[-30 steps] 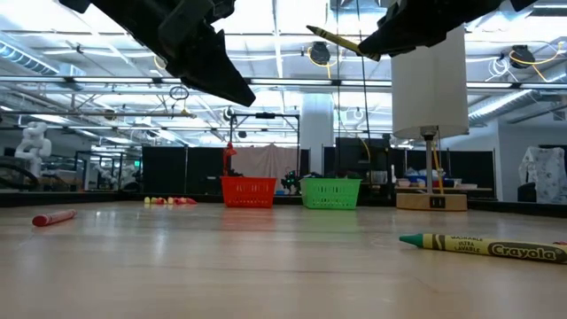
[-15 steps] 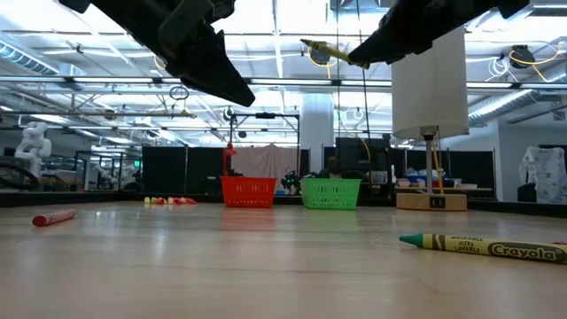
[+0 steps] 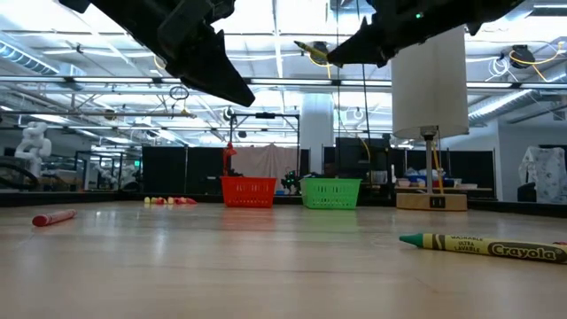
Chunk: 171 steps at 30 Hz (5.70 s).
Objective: Sort crayons
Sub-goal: Put the green crayon into the green bin, then put the red crayon into the red bin
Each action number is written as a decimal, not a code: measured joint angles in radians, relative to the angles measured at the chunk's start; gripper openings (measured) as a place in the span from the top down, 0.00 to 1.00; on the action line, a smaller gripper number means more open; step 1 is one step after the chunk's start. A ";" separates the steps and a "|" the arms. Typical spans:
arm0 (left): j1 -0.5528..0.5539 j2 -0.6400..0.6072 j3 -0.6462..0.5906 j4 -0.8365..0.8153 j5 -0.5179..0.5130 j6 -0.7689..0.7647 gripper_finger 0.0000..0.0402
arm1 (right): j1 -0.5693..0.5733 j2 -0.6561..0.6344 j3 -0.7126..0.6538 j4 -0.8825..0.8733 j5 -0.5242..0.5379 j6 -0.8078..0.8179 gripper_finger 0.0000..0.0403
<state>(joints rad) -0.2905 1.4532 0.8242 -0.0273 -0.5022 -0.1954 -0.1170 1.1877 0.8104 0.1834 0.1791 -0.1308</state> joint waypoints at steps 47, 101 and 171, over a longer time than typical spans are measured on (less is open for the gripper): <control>0.000 0.000 -0.029 -0.005 0.000 -0.008 0.64 | -0.300 0.468 0.000 0.094 0.134 0.348 0.99; -0.111 -0.001 -0.008 -0.525 0.319 -0.323 0.64 | 0.487 0.346 -0.095 0.060 0.008 0.268 0.64; -0.160 0.142 0.000 -0.596 0.432 0.413 0.98 | 0.485 0.468 -0.094 0.262 0.003 0.152 0.64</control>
<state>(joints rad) -0.4507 1.5951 0.8243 -0.6233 -0.0704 0.2172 0.3676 1.6558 0.7162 0.4450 0.1822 0.0216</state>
